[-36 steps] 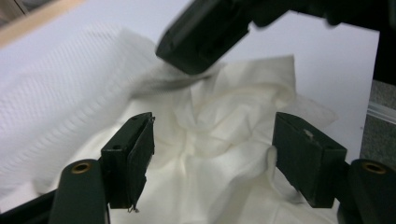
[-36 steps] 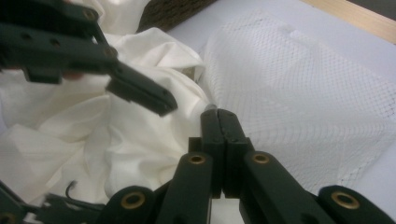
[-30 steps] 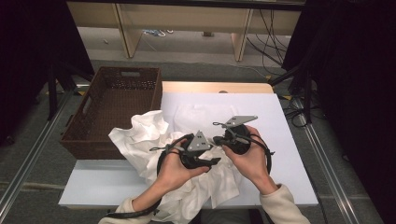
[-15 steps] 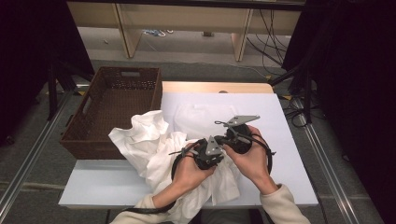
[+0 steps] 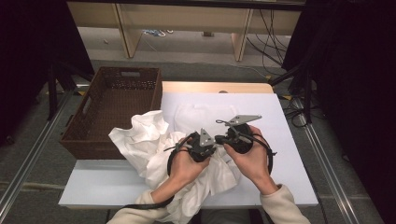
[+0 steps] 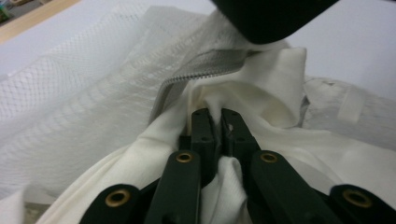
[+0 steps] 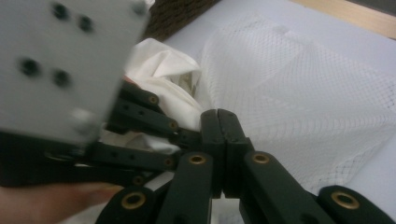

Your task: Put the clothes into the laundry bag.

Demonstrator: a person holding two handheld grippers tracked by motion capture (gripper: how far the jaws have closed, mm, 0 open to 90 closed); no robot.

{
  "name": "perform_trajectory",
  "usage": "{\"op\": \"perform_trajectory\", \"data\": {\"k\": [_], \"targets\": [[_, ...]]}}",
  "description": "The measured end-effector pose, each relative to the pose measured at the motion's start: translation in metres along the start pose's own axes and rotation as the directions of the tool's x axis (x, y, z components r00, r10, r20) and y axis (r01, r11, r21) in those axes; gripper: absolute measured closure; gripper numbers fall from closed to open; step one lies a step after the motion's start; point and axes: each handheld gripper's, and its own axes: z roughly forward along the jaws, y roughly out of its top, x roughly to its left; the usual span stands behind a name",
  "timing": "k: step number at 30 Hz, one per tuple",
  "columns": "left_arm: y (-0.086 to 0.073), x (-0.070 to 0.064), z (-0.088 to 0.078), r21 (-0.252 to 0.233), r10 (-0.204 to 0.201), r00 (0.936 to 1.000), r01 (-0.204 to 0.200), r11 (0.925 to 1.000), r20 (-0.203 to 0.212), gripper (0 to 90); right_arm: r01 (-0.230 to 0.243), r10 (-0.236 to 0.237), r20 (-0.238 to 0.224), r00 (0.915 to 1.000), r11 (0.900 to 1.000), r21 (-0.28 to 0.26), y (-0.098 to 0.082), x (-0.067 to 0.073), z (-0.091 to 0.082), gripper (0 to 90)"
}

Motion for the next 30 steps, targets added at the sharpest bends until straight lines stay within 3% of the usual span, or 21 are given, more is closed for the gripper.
{"op": "perform_trajectory", "data": {"k": [1,2,3,4,6,7,8,9,11,13,15,16,18,19,21,22,23,24,25,27,30], "targets": [[0.0,0.0,0.004,-0.001,-0.005,1.0,0.005,1.0,-0.008,84.2,0.006,-0.006,-0.001,1.0,1.0,0.003,0.0,-0.002,0.001,90.0],[0.0,0.002,0.007,0.007,-0.007,0.9997,0.007,0.9999,-0.025,83.9,-0.019,0.019,-0.006,0.9998,1.0,0.017,-0.001,-0.002,0.002,90.0],[0.001,0.003,0.009,0.017,0.0,1.0,0.0,0.9999,0.002,83.5,-0.02,0.02,-0.005,0.9998,1.0,0.02,-0.002,-0.003,0.003,90.0],[0.002,0.004,0.009,0.023,0.001,1.0,-0.001,0.9997,-0.007,82.6,-0.027,0.027,0.0,0.9996,1.0,0.011,-0.003,-0.004,0.005,90.0],[0.002,0.003,0.01,-0.03,-0.057,0.9983,0.058,0.9979,0.012,78.5,-0.036,0.036,-0.006,0.9993,0.999,0.018,-0.003,-0.006,0.004,90.0],[0.002,0.004,0.007,-0.037,-0.056,0.9977,0.057,0.9977,0.038,70.9,-0.052,0.052,-0.009,0.9986,0.998,0.019,-0.002,-0.007,0.002,90.0],[0.001,0.005,0.005,-0.044,-0.067,0.9961,0.07,0.9966,0.056,70.9,-0.052,0.052,-0.009,0.9986,0.998,0.019,-0.002,-0.007,0.002,90.0],[0.0,0.005,0.001,-0.066,-0.079,0.9922,0.086,0.9941,0.096,64.9,-0.032,0.032,-0.003,0.9995,0.999,0.007,-0.003,-0.008,0.002,90.0],[-0.001,0.005,-0.012,-0.099,-0.074,0.9861,0.089,0.9911,0.148,50.3,-0.011,0.01,-0.008,0.9999,1.0,-0.012,-0.001,-0.01,0.001,90.0],[-0.001,0.005,-0.03,-0.131,-0.021,0.989,0.04,0.9906,0.146,39.8,-0.004,0.004,-0.004,1.0,1.0,-0.021,-0.001,-0.011,0.0,90.0],[0.001,0.006,-0.046,-0.156,-0.031,0.9805,0.062,0.9859,0.194,34.5,-0.051,0.051,-0.009,0.9987,0.999,0.007,-0.001,-0.009,-0.003,90.0],[0.003,0.009,-0.054,-0.169,-0.053,0.9775,0.088,0.9817,0.204,33.6,-0.048,0.048,-0.005,0.9988,0.999,0.001,-0.001,-0.009,-0.003,90.0],[0.005,0.02,-0.064,-0.192,-0.007,0.9881,0.037,0.9808,0.154,32.7,-0.048,0.048,-0.009,0.9988,0.999,0.012,0.0,-0.008,-0.004,90.0],[0.006,0.027,-0.068,-0.191,-0.024,0.9923,0.047,0.9805,0.122,32.9,-0.027,0.027,-0.005,0.9996,1.0,-0.008,0.0,-0.009,-0.003,90.0],[0.004,0.039,-0.069,-0.159,-0.01,0.997,0.022,0.9871,0.076,33.4,-0.023,0.023,-0.008,0.9997,1.0,0.003,0.0,-0.008,-0.003,90.0],[0.003,0.043,-0.067,-0.137,-0.009,0.9982,0.017,0.9904,0.059,33.0,-0.016,0.016,0.001,0.9999,1.0,-0.019,-0.001,-0.008,-0.001,90.0],[0.0,0.048,-0.063,-0.086,0.007,0.9985,-0.003,0.9963,0.055,31.8,-0.006,0.006,-0.002,1.0,1.0,-0.026,0.0,-0.008,-0.001,90.0],[-0.001,0.051,-0.061,-0.06,0.018,0.998,-0.015,0.9981,0.061,30.5,-0.03,0.03,-0.005,0.9996,0.999,-0.012,0.0,-0.007,-0.001,90.0],[-0.004,0.054,-0.059,-0.039,0.009,0.9988,-0.007,0.9992,0.048,30.6,-0.017,0.017,-0.005,0.9998,1.0,-0.014,0.0,-0.007,-0.001,90.0],[-0.006,0.055,-0.056,-0.002,0.055,0.9983,-0.054,0.9985,0.02,30.1,-0.044,0.044,-0.008,0.999,0.999,-0.007,-0.001,-0.006,-0.001,90.0],[-0.009,0.053,-0.041,0.053,0.042,0.9961,-0.046,0.9975,0.078,28.6,-0.028,0.028,-0.011,0.9996,1.0,0.007,0.0,-0.007,0.0,90.0]]}}
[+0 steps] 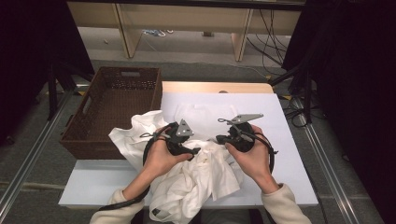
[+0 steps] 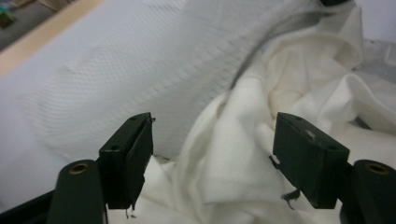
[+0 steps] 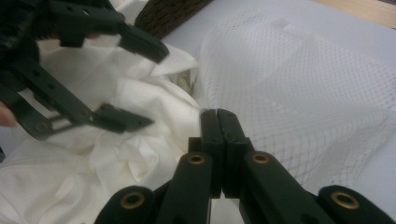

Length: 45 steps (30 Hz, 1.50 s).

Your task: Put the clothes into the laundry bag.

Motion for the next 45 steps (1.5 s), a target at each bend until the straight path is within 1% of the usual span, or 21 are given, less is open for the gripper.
{"op": "perform_trajectory", "data": {"k": [3,4,5,6,7,10,13,19,23,25,27,30,32,33,34,35,36,38,39,41,45], "targets": [[-0.002,0.0,0.011,0.069,-0.016,0.9994,0.014,0.9975,0.029,32.6,0.028,-0.028,-0.005,0.9996,1.0,-0.002,0.0,0.0,0.0,90.0],[-0.003,-0.001,0.013,0.079,-0.024,0.9995,0.023,0.9966,0.02,37.1,0.018,-0.018,-0.004,0.9998,1.0,-0.001,0.0,0.001,0.0,90.0],[-0.003,-0.001,0.014,0.088,-0.017,0.9997,0.016,0.996,0.019,50.8,0.027,-0.027,-0.004,0.9996,1.0,0.0,0.0,0.0,-0.001,90.0],[-0.003,-0.002,0.013,0.097,-0.02,0.9993,0.017,0.9952,0.033,50.8,0.032,-0.032,-0.005,0.9995,0.999,-0.006,0.0,-0.001,0.0,90.0],[-0.002,-0.004,0.014,0.104,-0.019,0.9992,0.015,0.9945,0.036,59.3,0.039,-0.039,-0.008,0.9992,0.999,0.0,0.0,-0.001,0.001,90.0],[0.001,-0.009,0.01,0.095,-0.035,0.9992,0.033,0.9949,0.02,74.1,0.0,0.0,-0.002,1.0,1.0,0.02,-0.001,0.0,0.001,90.0],[0.005,-0.016,0.001,0.05,-0.089,0.9954,0.088,0.9949,0.035,77.7,-0.01,0.01,0.011,0.9999,1.0,-0.007,-0.001,0.001,0.002,90.0],[0.016,-0.034,-0.018,-0.004,-0.103,0.993,0.103,0.9947,0.058,76.9,0.005,-0.005,0.014,0.9999,1.0,0.005,-0.002,0.0,0.004,90.0],[0.021,-0.047,-0.014,-0.017,-0.094,0.9916,0.096,0.9952,0.089,76.7,-0.034,0.034,0.015,0.9993,0.999,0.006,-0.002,0.003,0.002,90.0],[0.024,-0.053,-0.006,-0.015,-0.089,0.9905,0.091,0.9958,0.105,76.5,-0.021,0.021,0.014,0.9997,1.0,0.005,-0.002,0.003,0.003,90.0],[0.025,-0.053,0.004,-0.011,-0.081,0.9935,0.082,0.9966,0.08,76.4,-0.029,0.029,-0.001,0.9996,0.999,0.014,-0.002,0.005,0.004,90.0],[0.025,-0.05,0.022,0.002,-0.113,0.991,0.113,0.9936,0.072,76.5,-0.027,0.027,-0.023,0.9994,0.999,0.021,-0.002,0.008,0.005,90.0],[0.023,-0.046,0.034,-0.007,-0.13,0.9912,0.131,0.9914,0.023,76.7,-0.016,0.017,-0.038,0.9991,1.0,0.024,-0.002,0.008,0.006,90.0],[0.022,-0.042,0.041,-0.014,-0.145,0.9894,0.145,0.9894,-0.009,76.7,-0.043,0.044,-0.041,0.9982,0.999,0.03,-0.002,0.01,0.006,90.0],[0.022,-0.04,0.044,-0.014,-0.157,0.9876,0.157,0.9875,-0.002,76.8,-0.004,0.004,-0.046,0.9989,1.0,0.01,-0.002,0.007,0.007,90.0],[0.021,-0.038,0.048,-0.016,-0.18,0.9837,0.18,0.9836,-0.008,76.7,-0.006,0.006,-0.045,0.999,1.0,0.014,-0.002,0.007,0.007,90.0],[0.02,-0.036,0.05,-0.017,-0.179,0.9837,0.179,0.9837,-0.014,76.3,-0.039,0.04,-0.048,0.998,0.999,0.037,-0.002,0.008,0.006,90.0],[0.019,-0.037,0.049,-0.024,-0.164,0.9864,0.164,0.9862,-0.009,74.0,-0.059,0.06,-0.04,0.9974,0.998,0.019,-0.003,0.006,0.007,90.0],[0.019,-0.038,0.044,-0.022,-0.125,0.9921,0.125,0.9919,0.003,71.6,-0.051,0.052,-0.044,0.9976,0.998,0.035,-0.003,0.004,0.006,90.0],[0.018,-0.039,0.036,-0.036,-0.102,0.9937,0.104,0.9939,0.046,58.4,-0.043,0.044,-0.029,0.9986,0.999,0.016,-0.003,0.001,0.005,90.0],[0.018,-0.043,-0.006,-0.101,-0.017,0.9947,0.027,0.9946,0.101,36.8,-0.044,0.044,-0.02,0.9988,0.999,0.006,-0.002,-0.003,-0.002,90.0]]}}
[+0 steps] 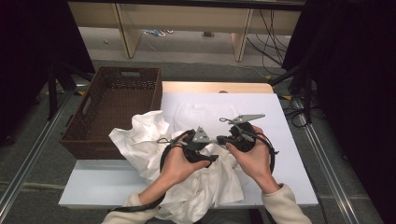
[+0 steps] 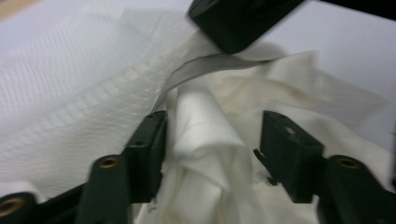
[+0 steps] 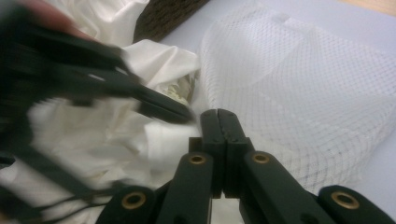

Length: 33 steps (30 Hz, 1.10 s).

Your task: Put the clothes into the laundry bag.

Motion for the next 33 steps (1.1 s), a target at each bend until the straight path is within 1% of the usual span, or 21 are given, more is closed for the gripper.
{"op": "perform_trajectory", "data": {"k": [1,2,3,4,6,7,8,10,11,12,13,15,16,19,21,23,25,28,30,32,33], "targets": [[0.001,-0.002,-0.014,-0.014,0.017,0.9998,-0.017,0.9998,-0.012,36.4,-0.02,0.02,0.005,0.9998,1.0,0.001,0.0,0.001,-0.001,90.0],[0.002,-0.003,-0.024,-0.03,0.035,0.9992,-0.036,0.9989,-0.02,35.8,-0.016,0.016,0.004,0.9999,1.0,0.008,0.0,0.001,-0.001,90.0],[0.003,-0.003,-0.038,-0.041,0.059,0.997,-0.061,0.9973,-0.05,34.9,-0.024,0.024,0.004,0.9997,1.0,-0.01,-0.001,0.002,0.001,90.0],[0.003,0.0,-0.057,-0.055,0.086,0.9916,-0.091,0.9943,-0.097,33.8,-0.02,0.02,0.003,0.9998,1.0,0.009,0.0,0.002,0.0,90.0],[0.001,0.005,-0.074,-0.046,0.102,0.9824,-0.111,0.9928,-0.157,32.7,0.019,-0.019,0.004,0.9998,1.0,-0.004,0.0,0.002,0.002,90.0],[-0.002,0.009,-0.084,-0.036,0.115,0.9718,-0.124,0.9916,-0.206,31.6,-0.009,0.009,0.0,1.0,1.0,0.001,0.0,0.004,0.002,90.0],[-0.004,0.013,-0.089,-0.026,0.119,0.9657,-0.129,0.9914,-0.231,30.1,0.0,0.0,-0.003,1.0,1.0,0.006,0.001,0.004,0.001,90.0],[-0.012,0.023,-0.102,0.011,0.134,0.9418,-0.138,0.9904,-0.308,28.8,0.015,-0.015,-0.005,0.9999,1.0,0.008,0.001,0.003,0.002,90.0],[-0.014,0.027,-0.107,0.021,0.135,0.9334,-0.136,0.9905,-0.332,28.0,0.01,-0.01,-0.005,0.9999,1.0,0.008,0.001,0.004,0.002,90.0],[-0.017,0.03,-0.11,0.003,0.111,0.9287,-0.117,0.9931,-0.354,27.5,0.009,-0.009,-0.008,0.9999,1.0,0.006,0.001,0.003,0.002,90.0],[-0.018,0.033,-0.116,0.018,0.118,0.923,-0.119,0.9927,-0.366,27.0,0.0,0.0,-0.003,1.0,1.0,-0.001,0.0,0.004,0.003,90.0],[-0.02,0.038,-0.122,-0.002,0.082,0.9141,-0.091,0.9959,-0.397,25.1,0.008,-0.008,-0.007,0.9999,1.0,0.014,0.001,0.003,0.002,90.0],[-0.02,0.04,-0.123,-0.046,0.039,0.9087,-0.064,0.9969,-0.416,24.2,0.007,-0.007,-0.006,1.0,1.0,0.018,0.001,0.003,0.003,90.0],[-0.022,0.048,-0.128,-0.053,0.013,0.8959,-0.041,0.9977,-0.444,19.3,0.008,-0.008,-0.005,1.0,1.0,0.017,0.0,0.003,0.003,90.0],[-0.025,0.057,-0.13,-0.013,0.021,0.8947,-0.029,0.9995,-0.446,15.3,0.016,-0.015,-0.009,0.9998,1.0,0.016,0.001,0.003,0.002,90.0],[-0.03,0.065,-0.13,0.038,0.001,0.8959,0.018,0.9991,-0.444,14.4,0.009,-0.009,-0.006,0.9999,1.0,0.01,0.001,0.003,0.003,90.0],[-0.036,0.071,-0.126,0.071,-0.005,0.8991,0.04,0.9967,-0.438,14.1,0.011,-0.011,-0.005,0.9999,1.0,0.016,0.001,0.003,0.003,90.0],[-0.045,0.076,-0.117,0.105,-0.021,0.8965,0.075,0.9916,-0.443,16.7,0.005,-0.005,-0.011,0.9999,1.0,0.016,0.001,0.003,0.004,90.0],[-0.049,0.078,-0.113,0.127,-0.015,0.8957,0.08,0.9887,-0.444,24.9,0.006,-0.006,-0.013,0.9999,1.0,0.015,0.0,0.003,0.004,90.0],[-0.051,0.08,-0.11,0.144,0.009,0.9005,0.059,0.9879,-0.435,36.5,0.007,-0.006,-0.016,0.9999,1.0,0.018,0.001,0.003,0.004,90.0],[-0.051,0.079,-0.11,0.149,0.017,0.8994,0.054,0.9875,-0.437,43.2,0.01,-0.009,-0.018,0.9998,1.0,0.024,0.001,0.002,0.004,90.0]]}}
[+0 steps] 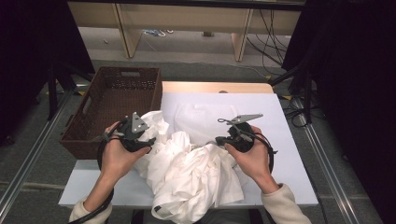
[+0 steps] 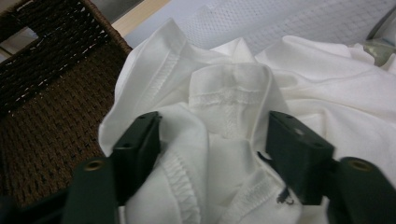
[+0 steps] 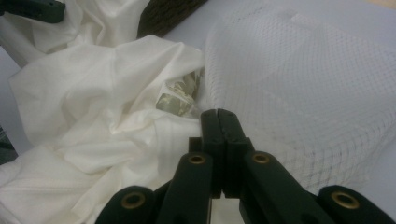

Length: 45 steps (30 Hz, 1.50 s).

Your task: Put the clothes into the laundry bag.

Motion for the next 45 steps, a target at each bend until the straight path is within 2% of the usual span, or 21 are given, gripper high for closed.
{"op": "perform_trajectory", "data": {"k": [1,4,6,8,12,18,21,23,25,27,29,32,34,35,36,38,39,40,42,43,45], "targets": [[0.0,0.0,0.0,0.004,0.024,0.9996,-0.024,0.9997,-0.013,49.9,0.0,0.0,0.0,1.0,1.0,0.0,0.0,0.0,0.0,90.0],[0.0,-0.001,0.0,0.005,0.048,0.9984,-0.048,0.9988,-0.031,67.7,-0.001,0.001,0.0,1.0,1.0,0.0,0.0,0.0,0.0,90.0],[0.0,-0.002,0.0,0.011,0.064,0.997,-0.064,0.9979,-0.043,74.7,-0.001,0.001,0.0,1.0,1.0,0.0,0.0,0.0,0.0,90.0],[0.0,-0.001,-0.001,0.014,0.079,0.9961,-0.078,0.9968,-0.04,77.4,0.002,-0.002,0.002,1.0,1.0,-0.001,0.0,0.0,0.0,90.0],[0.001,0.0,-0.003,-0.013,0.05,0.9984,-0.051,0.9986,-0.026,85.6,0.0,0.0,0.006,1.0,1.0,-0.003,0.0,0.0,0.001,90.0],[0.002,-0.005,-0.009,-0.05,0.024,0.9995,-0.025,0.9984,-0.018,87.1,0.0,0.0,0.012,0.9999,1.0,-0.007,-0.001,-0.001,0.001,90.0],[0.005,-0.011,-0.016,-0.11,-0.005,0.999,0.01,0.9939,0.045,87.2,0.0,0.0,0.005,1.0,1.0,-0.01,-0.001,-0.001,0.002,90.0],[0.011,-0.023,-0.023,-0.152,-0.005,0.9937,0.022,0.9881,0.112,87.2,0.015,-0.015,0.009,0.9998,1.0,-0.015,-0.001,-0.002,0.002,90.0],[0.019,-0.041,-0.029,-0.192,0.027,0.9835,0.008,0.9814,0.179,87.2,0.016,-0.015,0.01,0.9998,1.0,-0.015,-0.001,-0.002,0.002,90.0],[0.024,-0.057,-0.027,-0.214,0.068,0.9759,-0.022,0.9766,0.208,87.2,-0.013,0.013,0.005,0.9999,1.0,0.0,0.0,0.001,0.001,90.0],[0.028,-0.077,-0.017,-0.208,0.09,0.9555,-0.031,0.9776,0.281,87.2,0.001,-0.001,0.011,0.9999,1.0,0.004,0.0,0.0,0.001,90.0],[0.028,-0.104,0.008,-0.188,0.087,0.9131,-0.011,0.9821,0.398,87.1,-0.001,0.001,0.009,1.0,1.0,-0.017,-0.001,0.002,0.003,90.0],[0.027,-0.119,0.023,-0.154,0.093,0.8971,-0.029,0.9876,0.432,87.1,0.004,-0.004,0.003,1.0,1.0,0.006,-0.001,0.001,0.002,90.0],[0.028,-0.124,0.029,-0.145,0.104,0.8969,-0.045,0.9884,0.43,87.0,0.001,-0.001,0.005,1.0,1.0,-0.002,-0.001,0.002,0.003,90.0],[0.029,-0.128,0.035,-0.154,0.128,0.9018,-0.069,0.9857,0.413,87.0,-0.001,0.001,0.003,1.0,1.0,0.002,-0.001,0.002,0.003,90.0],[0.03,-0.132,0.041,-0.158,0.157,0.905,-0.101,0.9822,0.396,86.7,0.01,-0.01,0.01,0.9999,1.0,-0.01,-0.002,0.002,0.005,90.0],[0.031,-0.135,0.041,-0.16,0.152,0.8967,-0.092,0.9828,0.416,86.3,0.005,-0.005,-0.002,1.0,1.0,0.013,-0.001,0.002,0.004,90.0],[0.032,-0.134,0.04,-0.158,0.163,0.898,-0.107,0.9817,0.409,84.0,0.01,-0.01,-0.006,0.9999,1.0,0.016,-0.001,0.002,0.005,90.0],[0.035,-0.133,0.03,-0.171,0.148,0.8715,-0.075,0.9824,0.468,71.1,0.021,-0.021,0.004,0.9998,1.0,0.001,-0.002,0.001,0.005,90.0],[0.037,-0.131,0.023,-0.192,0.145,0.877,-0.062,0.9794,0.458,63.5,0.016,-0.016,-0.002,0.9999,1.0,0.01,-0.001,0.0,0.003,90.0],[0.042,-0.123,0.006,-0.229,0.139,0.8975,-0.044,0.9725,0.419,52.2,0.009,-0.009,0.012,0.9999,1.0,0.005,-0.002,0.001,0.002,90.0]]}}
